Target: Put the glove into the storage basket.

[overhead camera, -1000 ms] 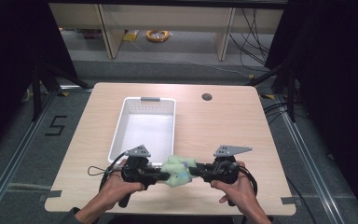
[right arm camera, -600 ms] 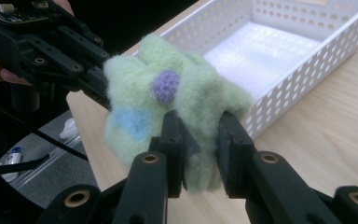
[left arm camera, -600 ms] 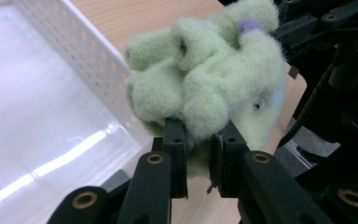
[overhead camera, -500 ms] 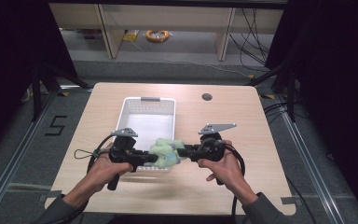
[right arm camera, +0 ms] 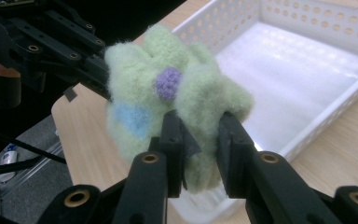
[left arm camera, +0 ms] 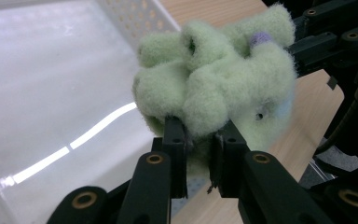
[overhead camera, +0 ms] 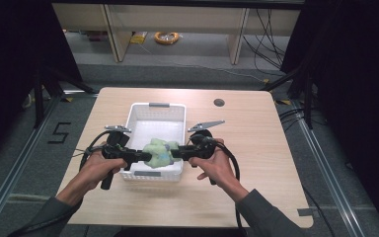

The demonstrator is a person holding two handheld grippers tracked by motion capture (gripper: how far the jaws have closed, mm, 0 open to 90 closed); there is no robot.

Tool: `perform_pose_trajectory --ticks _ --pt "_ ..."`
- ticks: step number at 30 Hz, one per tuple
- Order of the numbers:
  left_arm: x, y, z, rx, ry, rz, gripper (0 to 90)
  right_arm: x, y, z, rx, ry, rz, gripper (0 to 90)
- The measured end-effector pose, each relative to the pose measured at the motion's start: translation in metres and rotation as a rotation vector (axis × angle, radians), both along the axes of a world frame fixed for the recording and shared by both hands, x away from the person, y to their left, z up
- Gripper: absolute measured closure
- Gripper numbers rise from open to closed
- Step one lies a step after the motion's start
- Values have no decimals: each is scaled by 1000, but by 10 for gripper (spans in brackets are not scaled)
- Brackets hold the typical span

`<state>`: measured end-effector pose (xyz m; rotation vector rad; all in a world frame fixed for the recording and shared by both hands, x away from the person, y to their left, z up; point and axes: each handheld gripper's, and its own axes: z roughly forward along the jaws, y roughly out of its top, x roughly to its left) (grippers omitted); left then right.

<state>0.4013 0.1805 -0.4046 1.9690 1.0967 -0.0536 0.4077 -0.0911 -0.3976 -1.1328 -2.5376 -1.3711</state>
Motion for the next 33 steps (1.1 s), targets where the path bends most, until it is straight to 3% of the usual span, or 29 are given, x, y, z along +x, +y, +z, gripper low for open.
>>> perform_pose_trajectory --ticks 4,8,16,21,24,26,28,32,33 --pt "11 6 -8 22 31 7 776 11 11 -10 -15 7 -4 746" --pt "19 8 -22 57 72 9 776 19 21 -23 -53 43 -7 744" --pt "21 9 -37 106 87 11 773 25 30 -38 -109 86 -1 742" --pt "23 10 -40 121 99 4 771 28 34 -43 -129 89 8 739" --pt "26 9 -44 147 102 1 768 29 38 -45 -162 144 -12 735" --pt "26 8 -44 145 107 1 767 30 38 -48 -165 120 1 733" --pt "28 10 -46 182 115 -27 766 30 41 -49 -186 151 -6 727" --pt "28 9 -47 179 118 -15 763 30 42 -49 -198 157 -13 719" --pt "28 10 -48 191 119 -20 760 32 42 -52 -190 135 10 712"
